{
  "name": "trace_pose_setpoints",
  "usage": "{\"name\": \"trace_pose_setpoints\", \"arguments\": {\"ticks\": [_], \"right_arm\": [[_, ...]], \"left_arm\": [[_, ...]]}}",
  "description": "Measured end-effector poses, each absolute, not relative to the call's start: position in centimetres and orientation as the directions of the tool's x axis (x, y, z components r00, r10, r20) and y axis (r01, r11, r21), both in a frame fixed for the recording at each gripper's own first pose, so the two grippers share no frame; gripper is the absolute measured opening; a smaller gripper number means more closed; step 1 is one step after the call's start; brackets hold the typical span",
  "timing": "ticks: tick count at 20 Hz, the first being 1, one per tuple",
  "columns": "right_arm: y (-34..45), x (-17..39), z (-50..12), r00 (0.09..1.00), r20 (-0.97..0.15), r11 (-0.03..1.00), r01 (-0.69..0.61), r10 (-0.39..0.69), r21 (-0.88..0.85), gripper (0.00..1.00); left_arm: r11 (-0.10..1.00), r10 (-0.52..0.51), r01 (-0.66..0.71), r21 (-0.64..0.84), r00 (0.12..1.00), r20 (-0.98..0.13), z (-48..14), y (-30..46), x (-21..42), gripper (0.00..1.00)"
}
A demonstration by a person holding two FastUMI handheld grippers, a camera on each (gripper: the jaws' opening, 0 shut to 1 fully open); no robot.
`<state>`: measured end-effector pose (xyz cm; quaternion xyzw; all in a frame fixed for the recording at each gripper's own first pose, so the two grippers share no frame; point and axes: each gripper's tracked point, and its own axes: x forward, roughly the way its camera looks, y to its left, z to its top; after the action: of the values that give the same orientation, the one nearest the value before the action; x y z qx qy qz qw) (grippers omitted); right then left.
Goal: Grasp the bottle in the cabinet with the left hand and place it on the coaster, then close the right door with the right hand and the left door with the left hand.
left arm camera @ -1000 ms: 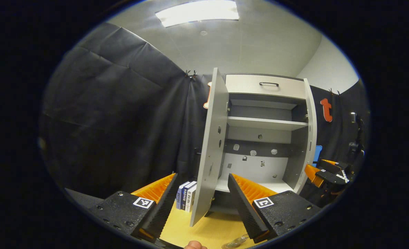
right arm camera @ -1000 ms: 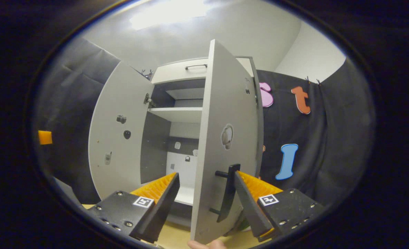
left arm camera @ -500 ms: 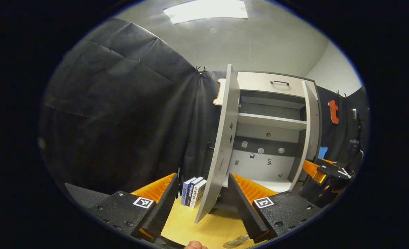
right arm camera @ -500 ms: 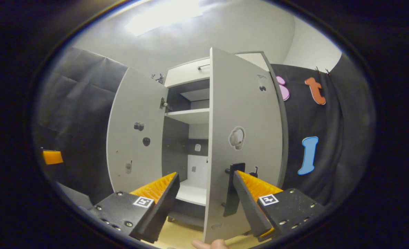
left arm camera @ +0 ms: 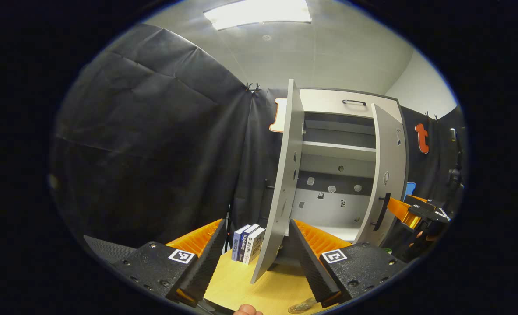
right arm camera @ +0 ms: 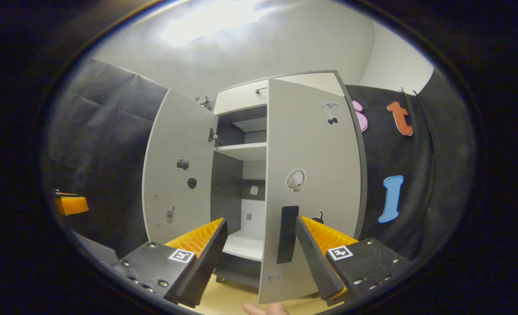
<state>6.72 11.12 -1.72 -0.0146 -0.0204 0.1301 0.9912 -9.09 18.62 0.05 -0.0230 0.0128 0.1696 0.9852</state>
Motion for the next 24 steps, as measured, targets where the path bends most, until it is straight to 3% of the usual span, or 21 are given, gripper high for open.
{"name": "trace_pose_setpoints", "arguments": {"ticks": [24], "right_arm": [[9.7, 4.7, 0.2, 0.987, 0.052, 0.989, -0.148, 0.149, -0.022, 0.94]], "left_arm": [[0.960, 0.280, -0.281, -0.006, 0.958, -0.063, -2.0, 23.0, -5.3, 0.88]]}}
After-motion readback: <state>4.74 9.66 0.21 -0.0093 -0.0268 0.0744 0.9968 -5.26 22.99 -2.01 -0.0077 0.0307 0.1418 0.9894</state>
